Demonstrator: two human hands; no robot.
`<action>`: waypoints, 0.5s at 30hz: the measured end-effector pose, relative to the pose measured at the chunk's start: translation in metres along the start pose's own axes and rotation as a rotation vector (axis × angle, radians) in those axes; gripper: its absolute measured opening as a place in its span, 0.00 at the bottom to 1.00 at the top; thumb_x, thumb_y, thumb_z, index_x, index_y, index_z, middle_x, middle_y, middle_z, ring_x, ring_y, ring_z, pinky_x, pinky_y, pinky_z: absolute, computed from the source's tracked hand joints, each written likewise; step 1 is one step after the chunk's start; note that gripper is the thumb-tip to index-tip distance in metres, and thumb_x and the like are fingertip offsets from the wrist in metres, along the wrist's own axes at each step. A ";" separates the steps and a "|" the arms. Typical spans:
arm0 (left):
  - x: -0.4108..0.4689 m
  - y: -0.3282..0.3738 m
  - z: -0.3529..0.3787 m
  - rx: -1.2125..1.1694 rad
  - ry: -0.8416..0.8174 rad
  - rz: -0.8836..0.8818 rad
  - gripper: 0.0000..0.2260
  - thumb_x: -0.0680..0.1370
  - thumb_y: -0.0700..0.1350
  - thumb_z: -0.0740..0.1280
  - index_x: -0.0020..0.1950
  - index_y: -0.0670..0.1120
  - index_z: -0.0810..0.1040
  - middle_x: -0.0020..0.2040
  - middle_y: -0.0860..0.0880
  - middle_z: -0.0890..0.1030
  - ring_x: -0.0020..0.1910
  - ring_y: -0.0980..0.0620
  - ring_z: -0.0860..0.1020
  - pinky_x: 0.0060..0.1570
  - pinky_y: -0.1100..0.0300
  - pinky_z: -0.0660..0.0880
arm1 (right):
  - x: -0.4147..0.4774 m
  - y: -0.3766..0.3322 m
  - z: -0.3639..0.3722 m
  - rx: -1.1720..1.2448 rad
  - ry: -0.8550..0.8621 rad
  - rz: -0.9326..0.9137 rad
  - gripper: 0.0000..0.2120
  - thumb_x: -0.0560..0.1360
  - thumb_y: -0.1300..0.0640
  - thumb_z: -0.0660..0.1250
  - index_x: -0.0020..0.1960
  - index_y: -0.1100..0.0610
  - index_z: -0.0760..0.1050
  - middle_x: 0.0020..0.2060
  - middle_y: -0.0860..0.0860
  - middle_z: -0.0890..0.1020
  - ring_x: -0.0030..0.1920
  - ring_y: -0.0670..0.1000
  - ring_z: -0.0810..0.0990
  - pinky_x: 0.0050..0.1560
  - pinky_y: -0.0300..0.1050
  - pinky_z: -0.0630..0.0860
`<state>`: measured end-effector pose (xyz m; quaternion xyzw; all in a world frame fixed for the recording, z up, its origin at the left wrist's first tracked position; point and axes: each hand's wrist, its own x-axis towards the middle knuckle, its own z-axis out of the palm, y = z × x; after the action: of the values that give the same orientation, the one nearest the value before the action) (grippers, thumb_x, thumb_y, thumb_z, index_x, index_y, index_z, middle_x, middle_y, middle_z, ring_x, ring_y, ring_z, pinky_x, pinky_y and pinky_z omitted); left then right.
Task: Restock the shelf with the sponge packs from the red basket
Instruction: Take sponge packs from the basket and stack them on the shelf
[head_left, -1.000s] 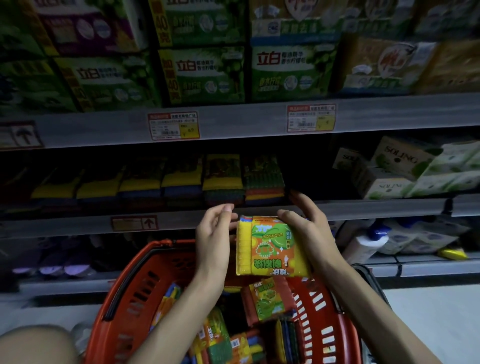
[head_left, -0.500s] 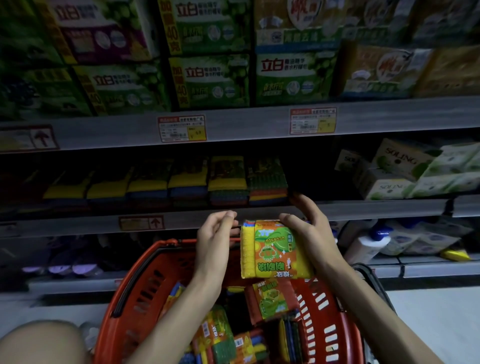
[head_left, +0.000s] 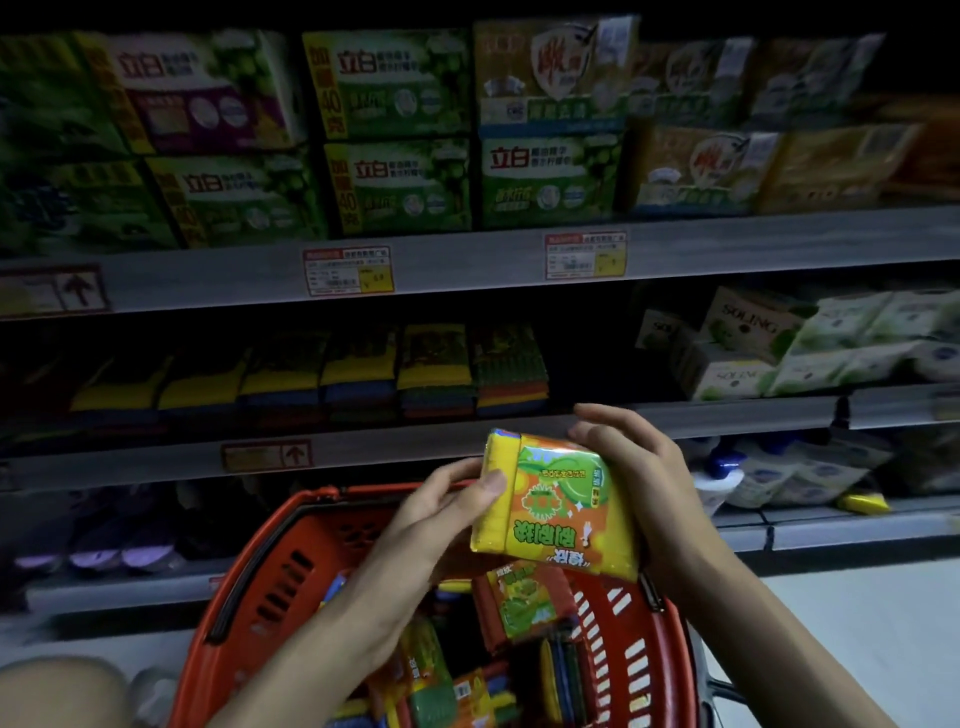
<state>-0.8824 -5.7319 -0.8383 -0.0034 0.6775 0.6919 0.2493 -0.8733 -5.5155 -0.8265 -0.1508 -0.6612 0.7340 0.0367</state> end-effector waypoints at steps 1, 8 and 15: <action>-0.003 0.001 0.002 -0.003 -0.022 0.012 0.31 0.66 0.67 0.76 0.67 0.58 0.78 0.60 0.52 0.86 0.60 0.51 0.84 0.70 0.44 0.72 | -0.005 -0.001 -0.001 0.002 0.008 0.004 0.07 0.77 0.54 0.72 0.55 0.50 0.84 0.51 0.56 0.87 0.45 0.58 0.87 0.45 0.51 0.81; -0.013 -0.003 0.003 -0.085 0.045 0.087 0.25 0.69 0.54 0.77 0.66 0.56 0.79 0.58 0.49 0.87 0.59 0.47 0.85 0.69 0.42 0.74 | -0.024 -0.012 0.001 0.158 -0.072 0.128 0.20 0.78 0.37 0.64 0.64 0.46 0.78 0.49 0.55 0.89 0.47 0.55 0.89 0.46 0.54 0.85; -0.012 -0.001 -0.002 -0.118 0.204 0.190 0.32 0.63 0.54 0.81 0.64 0.54 0.75 0.59 0.50 0.85 0.56 0.49 0.85 0.59 0.45 0.80 | -0.033 -0.011 0.006 0.031 -0.160 0.087 0.29 0.72 0.40 0.75 0.70 0.48 0.75 0.57 0.50 0.87 0.55 0.52 0.87 0.62 0.56 0.79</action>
<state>-0.8723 -5.7376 -0.8353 -0.0239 0.6547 0.7472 0.1119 -0.8455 -5.5284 -0.8098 -0.1196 -0.6433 0.7548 -0.0456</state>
